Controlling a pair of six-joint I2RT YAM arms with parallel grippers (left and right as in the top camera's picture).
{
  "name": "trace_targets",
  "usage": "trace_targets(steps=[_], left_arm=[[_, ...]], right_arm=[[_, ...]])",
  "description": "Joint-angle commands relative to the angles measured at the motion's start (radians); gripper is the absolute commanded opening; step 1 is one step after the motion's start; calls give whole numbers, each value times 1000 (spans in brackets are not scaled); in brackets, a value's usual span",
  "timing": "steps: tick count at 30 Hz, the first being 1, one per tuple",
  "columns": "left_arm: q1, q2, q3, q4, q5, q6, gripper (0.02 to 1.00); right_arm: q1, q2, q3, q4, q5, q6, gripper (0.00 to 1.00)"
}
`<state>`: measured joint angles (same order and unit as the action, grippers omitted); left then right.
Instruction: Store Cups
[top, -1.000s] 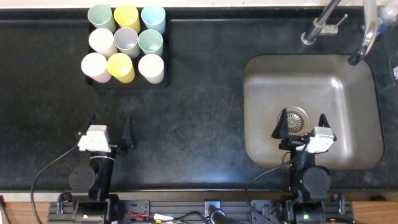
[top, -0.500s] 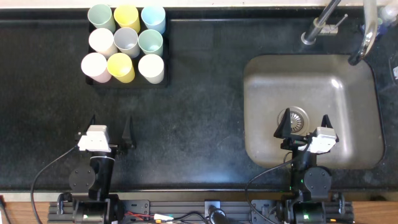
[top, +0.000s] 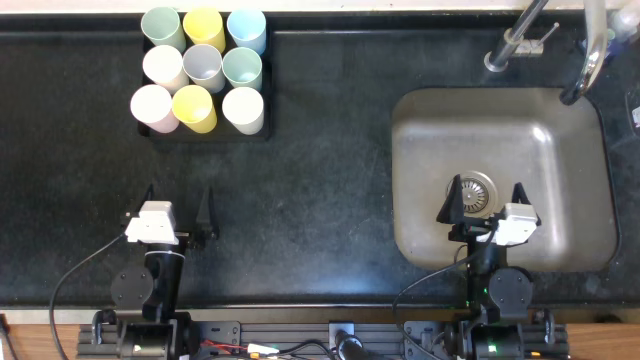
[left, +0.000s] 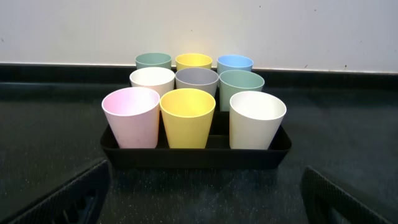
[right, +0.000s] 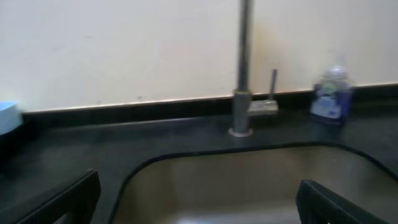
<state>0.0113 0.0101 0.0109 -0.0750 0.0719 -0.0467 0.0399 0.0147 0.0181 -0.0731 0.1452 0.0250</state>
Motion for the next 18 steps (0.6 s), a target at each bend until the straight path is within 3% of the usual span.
trace_targets(steps=[1, 4, 18], left_arm=[[0, -8, -3, -1, 5, -7, 998], [0, -8, -3, -1, 5, -7, 998], [0, -8, -3, -1, 5, -7, 998]], right_arm=[[-1, -12, -14, -3, -118, -2, 998], [-1, -12, -14, -3, -156, -2, 998], [-1, -11, -14, -4, -153, -3, 998]])
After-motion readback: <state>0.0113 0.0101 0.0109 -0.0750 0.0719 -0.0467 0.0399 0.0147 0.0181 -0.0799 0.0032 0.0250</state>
